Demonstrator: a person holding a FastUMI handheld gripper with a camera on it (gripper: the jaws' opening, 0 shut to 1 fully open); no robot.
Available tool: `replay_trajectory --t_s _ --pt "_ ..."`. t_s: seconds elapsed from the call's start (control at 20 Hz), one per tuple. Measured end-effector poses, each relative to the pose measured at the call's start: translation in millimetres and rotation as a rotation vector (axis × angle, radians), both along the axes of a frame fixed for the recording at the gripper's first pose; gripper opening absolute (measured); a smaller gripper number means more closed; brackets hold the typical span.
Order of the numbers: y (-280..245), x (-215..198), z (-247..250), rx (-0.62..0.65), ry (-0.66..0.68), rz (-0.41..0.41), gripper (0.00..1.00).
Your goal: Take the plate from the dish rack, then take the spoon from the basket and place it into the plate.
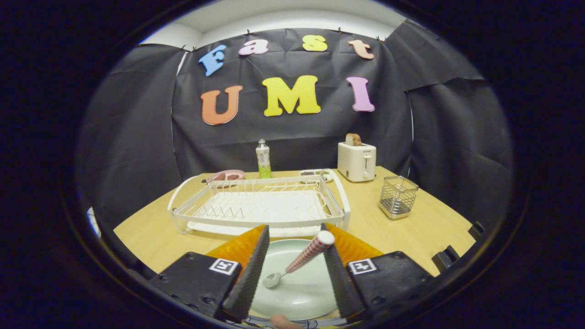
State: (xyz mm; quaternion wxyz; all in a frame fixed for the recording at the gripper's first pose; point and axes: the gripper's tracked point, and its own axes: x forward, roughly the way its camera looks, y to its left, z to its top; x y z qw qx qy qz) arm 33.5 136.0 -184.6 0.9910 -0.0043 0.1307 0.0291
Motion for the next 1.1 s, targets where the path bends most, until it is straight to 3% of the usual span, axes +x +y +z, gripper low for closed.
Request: replay_trajectory --t_s 0.25,0.45,0.65,1.1 --pt "-5 -16 29 -0.045 -0.074 -0.016 1.00" --pt "-3 -33 45 -0.074 -0.108 -0.019 1.00" --pt "-16 -49 58 -0.103 -0.141 -0.087 1.00" --pt "-31 -76 64 -0.058 -0.170 -0.105 1.00"
